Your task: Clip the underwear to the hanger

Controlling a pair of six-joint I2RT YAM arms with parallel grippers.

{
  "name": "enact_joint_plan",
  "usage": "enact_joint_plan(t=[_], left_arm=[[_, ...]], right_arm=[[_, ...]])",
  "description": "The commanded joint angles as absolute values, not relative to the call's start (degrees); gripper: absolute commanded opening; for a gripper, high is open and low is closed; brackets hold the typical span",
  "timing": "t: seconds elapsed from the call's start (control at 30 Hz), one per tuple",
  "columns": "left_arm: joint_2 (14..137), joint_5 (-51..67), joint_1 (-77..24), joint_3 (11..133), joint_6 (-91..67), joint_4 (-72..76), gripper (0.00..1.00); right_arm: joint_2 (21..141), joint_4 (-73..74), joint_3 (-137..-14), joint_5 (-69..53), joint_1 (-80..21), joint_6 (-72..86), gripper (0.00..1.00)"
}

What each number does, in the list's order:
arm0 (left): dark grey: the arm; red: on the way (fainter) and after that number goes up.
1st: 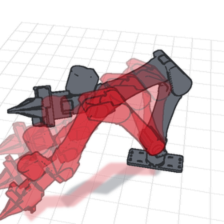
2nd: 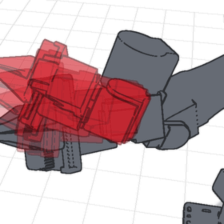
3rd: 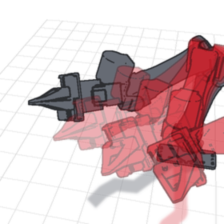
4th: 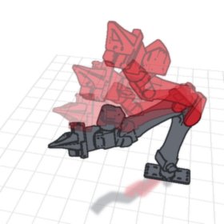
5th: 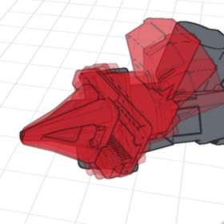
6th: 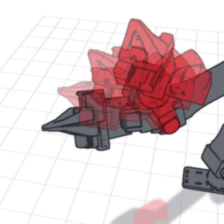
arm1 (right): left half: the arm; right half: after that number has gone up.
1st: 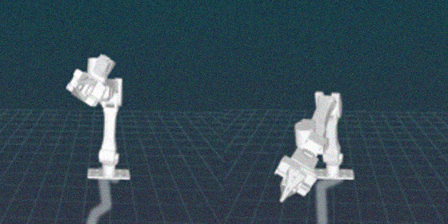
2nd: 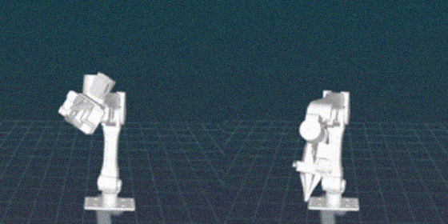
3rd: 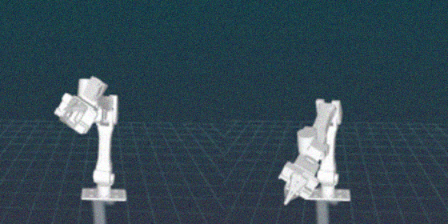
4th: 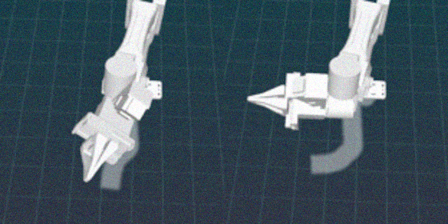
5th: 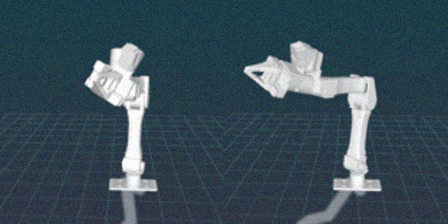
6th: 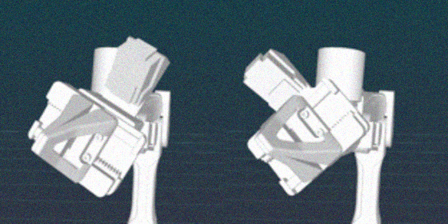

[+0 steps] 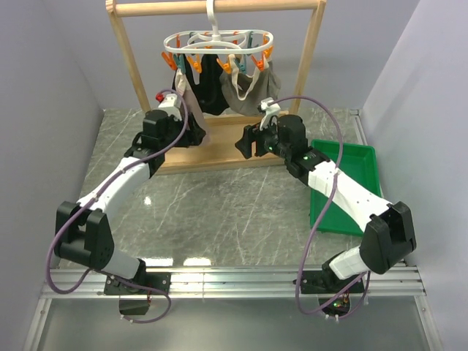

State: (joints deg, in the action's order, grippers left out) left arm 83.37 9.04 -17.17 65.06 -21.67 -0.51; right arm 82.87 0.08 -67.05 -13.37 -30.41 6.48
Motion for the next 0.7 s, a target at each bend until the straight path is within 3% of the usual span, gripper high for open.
enact_joint_plan(t=[0.0, 0.3, 0.5, 0.67], left_arm=[[83.9, 0.2, -19.1, 68.4, -22.1, -1.7, 0.75], [73.1, 1.8, -18.1, 56.2, -24.5, -2.6, 0.67], [76.8, 6.9, -17.2, 53.5, -26.4, 5.3, 0.87], [82.6, 6.1, -14.9, 54.1, -28.6, 8.3, 0.93]], right_arm=[[83.2, -0.9, -67.8, -16.7, -29.4, 11.0, 0.76], [82.4, -0.5, -67.9, -18.5, -28.5, 12.2, 0.75], [82.5, -0.9, -67.4, -19.4, -28.3, 12.2, 0.75], [83.1, -0.9, -67.8, -20.9, -27.3, 12.5, 0.76]])
